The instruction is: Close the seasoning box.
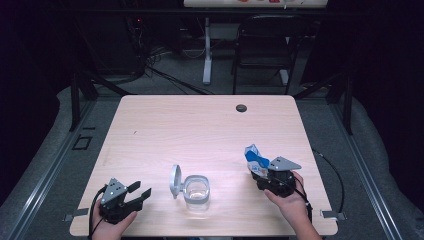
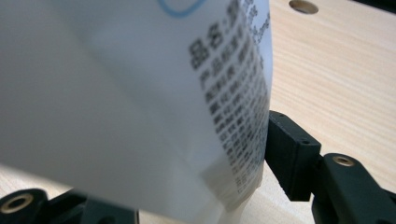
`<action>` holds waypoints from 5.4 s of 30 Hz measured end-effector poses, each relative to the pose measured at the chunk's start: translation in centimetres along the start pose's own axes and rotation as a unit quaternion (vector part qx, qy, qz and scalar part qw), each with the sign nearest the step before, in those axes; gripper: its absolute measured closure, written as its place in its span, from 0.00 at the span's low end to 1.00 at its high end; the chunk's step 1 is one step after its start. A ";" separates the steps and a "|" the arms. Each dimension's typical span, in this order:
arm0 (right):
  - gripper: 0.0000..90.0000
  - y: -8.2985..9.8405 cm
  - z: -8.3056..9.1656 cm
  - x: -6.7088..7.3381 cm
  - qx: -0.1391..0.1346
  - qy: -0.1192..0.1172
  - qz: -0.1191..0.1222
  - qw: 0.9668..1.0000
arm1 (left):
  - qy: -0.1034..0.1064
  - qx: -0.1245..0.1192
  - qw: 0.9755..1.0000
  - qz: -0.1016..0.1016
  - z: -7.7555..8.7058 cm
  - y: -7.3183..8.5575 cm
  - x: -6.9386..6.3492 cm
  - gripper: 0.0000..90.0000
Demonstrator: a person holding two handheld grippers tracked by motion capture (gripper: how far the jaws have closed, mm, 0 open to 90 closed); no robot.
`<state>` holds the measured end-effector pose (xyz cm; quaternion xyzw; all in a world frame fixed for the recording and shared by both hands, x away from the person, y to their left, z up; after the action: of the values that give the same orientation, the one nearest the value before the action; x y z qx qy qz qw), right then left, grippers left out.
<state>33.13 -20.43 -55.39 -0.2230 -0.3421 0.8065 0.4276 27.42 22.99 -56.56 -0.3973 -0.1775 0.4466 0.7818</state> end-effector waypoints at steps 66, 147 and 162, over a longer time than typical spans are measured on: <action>0.49 -4.0 0.7 4.8 -0.017 0.149 0.195 0.969 | 0.005 -0.001 1.000 -0.003 0.0 0.0 -0.2 0.55; 0.50 -3.6 -1.1 8.3 -0.017 0.280 0.404 0.871 | 0.005 0.002 1.000 -0.007 -0.1 0.0 -0.2 0.56; 0.51 -3.6 -1.4 8.7 -0.020 0.293 0.416 0.861 | 0.004 0.002 1.000 -0.007 0.0 0.0 -0.2 0.56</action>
<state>31.35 -11.11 -54.24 -0.5790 -0.0927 0.7999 0.1278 27.33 22.84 -56.55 -0.3966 -0.1760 0.4401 0.7861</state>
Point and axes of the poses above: each handheld gripper's, and its own axes: z roughly backward along the jaws, y roughly out of its underside, x roughly to its left, the point moved 4 cm from there along -z, roughly forward along the jaws, and after that the axes turned 5 degrees about x, right-handed, at the moved point
